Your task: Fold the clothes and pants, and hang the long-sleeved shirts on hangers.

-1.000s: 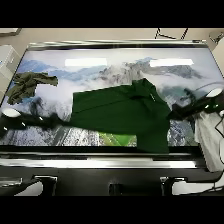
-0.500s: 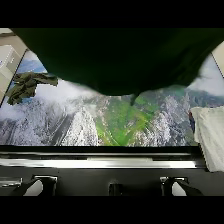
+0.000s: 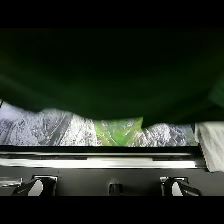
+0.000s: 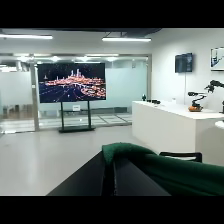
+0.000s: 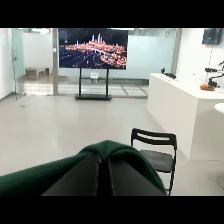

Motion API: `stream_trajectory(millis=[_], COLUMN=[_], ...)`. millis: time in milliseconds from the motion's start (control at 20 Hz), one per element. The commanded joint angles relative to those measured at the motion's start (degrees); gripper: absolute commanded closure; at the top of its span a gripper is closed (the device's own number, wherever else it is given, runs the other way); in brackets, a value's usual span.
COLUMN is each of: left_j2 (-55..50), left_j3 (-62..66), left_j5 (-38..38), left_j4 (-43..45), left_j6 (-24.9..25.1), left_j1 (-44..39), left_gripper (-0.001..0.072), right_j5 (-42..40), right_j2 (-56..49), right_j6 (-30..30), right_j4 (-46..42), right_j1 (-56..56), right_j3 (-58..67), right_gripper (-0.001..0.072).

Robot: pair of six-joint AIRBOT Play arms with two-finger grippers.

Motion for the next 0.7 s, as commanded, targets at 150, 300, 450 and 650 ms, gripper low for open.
stream_trajectory(millis=[150, 300, 450, 650], left_j2=[-5.9, -12.8, -22.4, -38.3], left_j3=[-9.4, -25.6, -42.8, -48.1], left_j5=[-15.3, -18.3, -15.9, -6.9], left_j4=[5.0, 5.0, 5.0, 4.3], left_j6=[-3.5, -3.0, 0.0, 0.0], left_j1=[-0.5, -4.0, -7.5, -8.0], left_gripper=[0.0687, 0.0687, 0.0687, 0.0687], right_j5=[28.1, 42.4, 37.1, 19.7], right_j2=[-10.1, -23.1, -35.4, -52.8], right_j6=[3.4, 4.3, 6.3, 11.6], right_j4=[-1.9, 1.1, -2.5, -2.1], right_j1=[0.1, 1.5, 9.8, 16.9], right_j3=[-1.0, -10.7, -22.1, -24.6], right_gripper=[0.0673, 0.0673, 0.0673, 0.0672])
